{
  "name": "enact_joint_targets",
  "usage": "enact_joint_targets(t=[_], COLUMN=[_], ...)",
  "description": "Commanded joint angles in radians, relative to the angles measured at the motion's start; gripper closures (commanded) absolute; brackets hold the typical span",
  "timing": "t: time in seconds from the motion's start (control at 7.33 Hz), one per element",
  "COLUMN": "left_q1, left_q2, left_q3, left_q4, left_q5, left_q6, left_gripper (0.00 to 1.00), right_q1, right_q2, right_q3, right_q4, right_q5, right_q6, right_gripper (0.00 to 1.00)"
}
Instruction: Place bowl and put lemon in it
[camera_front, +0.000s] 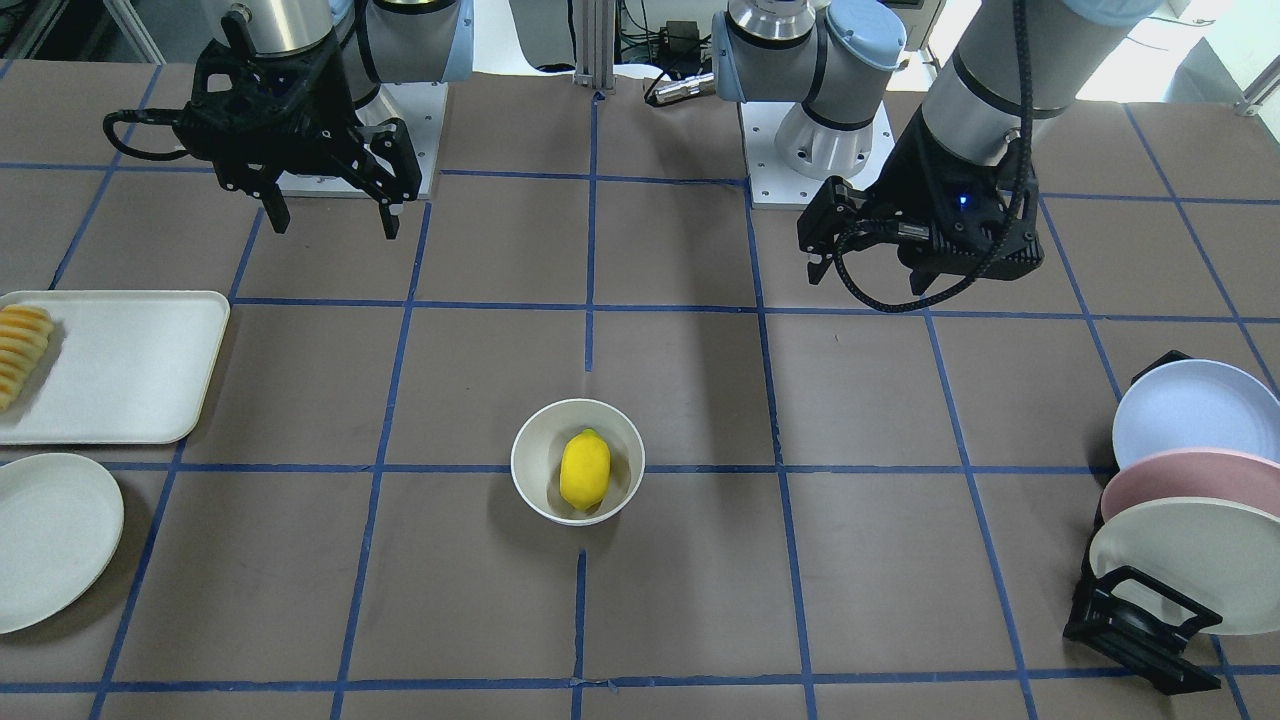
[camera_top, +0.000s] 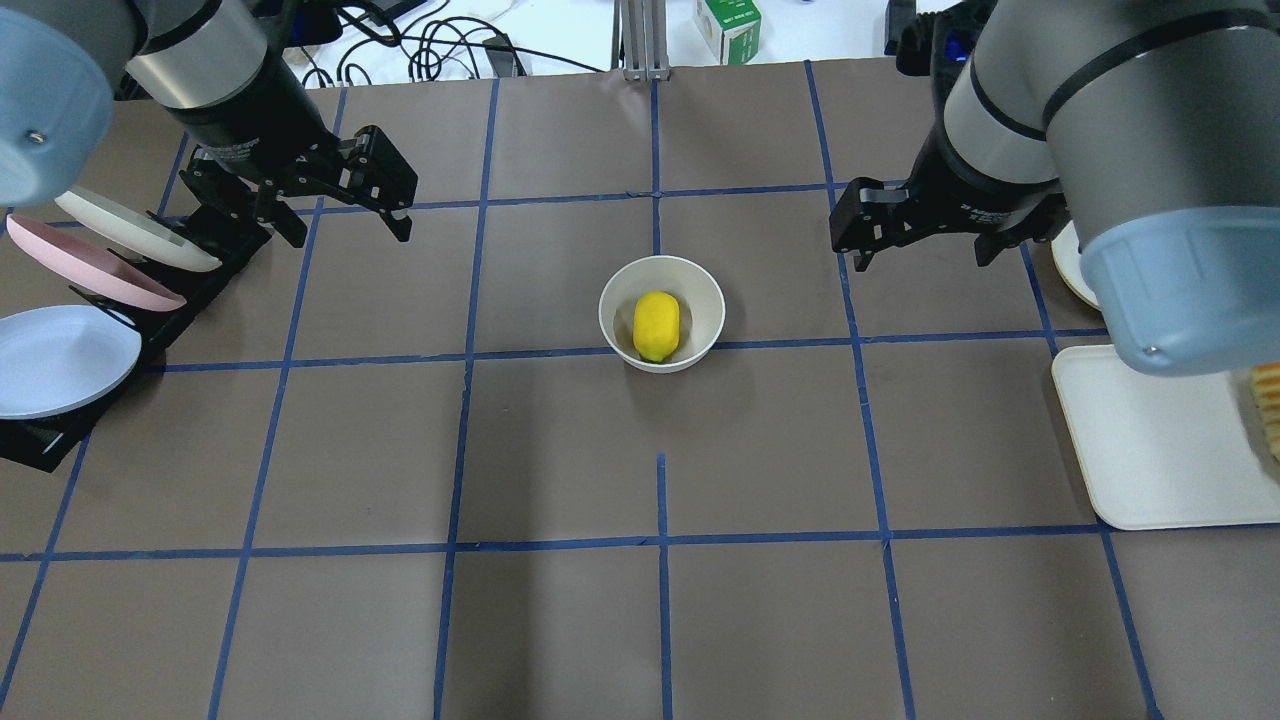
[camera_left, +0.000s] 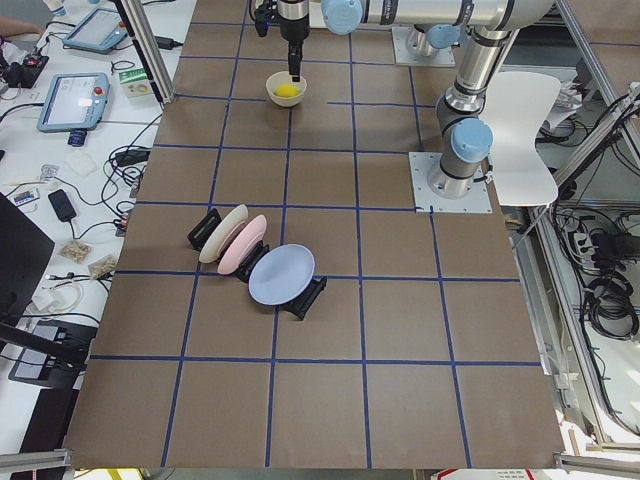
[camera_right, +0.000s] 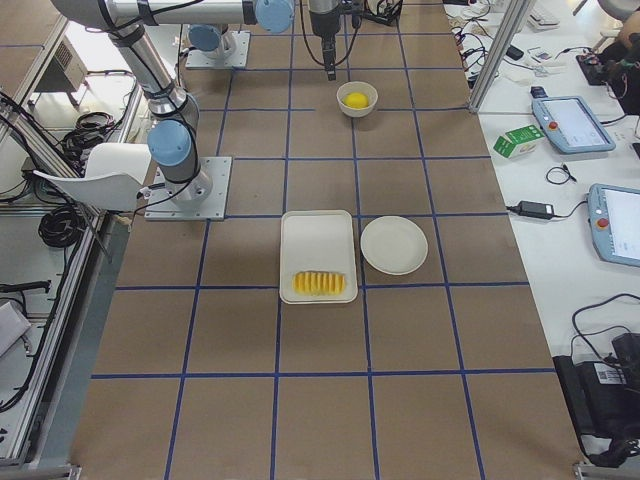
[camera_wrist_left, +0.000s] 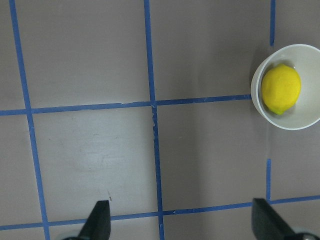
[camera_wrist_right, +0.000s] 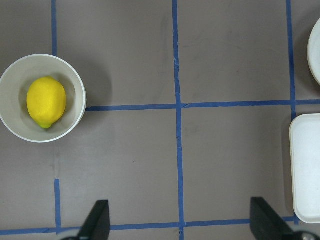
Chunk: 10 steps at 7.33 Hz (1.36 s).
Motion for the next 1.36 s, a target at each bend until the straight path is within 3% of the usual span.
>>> enact_joint_targets(t=[0.0,0.55,1.23], left_q1=[0.005,0.008,0.005], left_q2=[-0.008,0.053,0.055], left_q3=[-0.006,-0.008,0.007], left_q4=[-0.003,-0.083,-0.077], left_q5=[0.020,0.089,0.089], left_q6=[0.000,0.018,0.015], left_gripper=[0.00,0.00,0.00], right_q1=[-0.008,-0.013,-0.010], right_q2=[0.006,0.063,0.061], right_q3=[-0.028,-0.116,-0.113], right_q4=[0.001,0.105,0.113], right_q5=[-0.001,-0.001,-0.001], right_q6=[-0.005,0.001,0.004], right_gripper=[0.00,0.00,0.00])
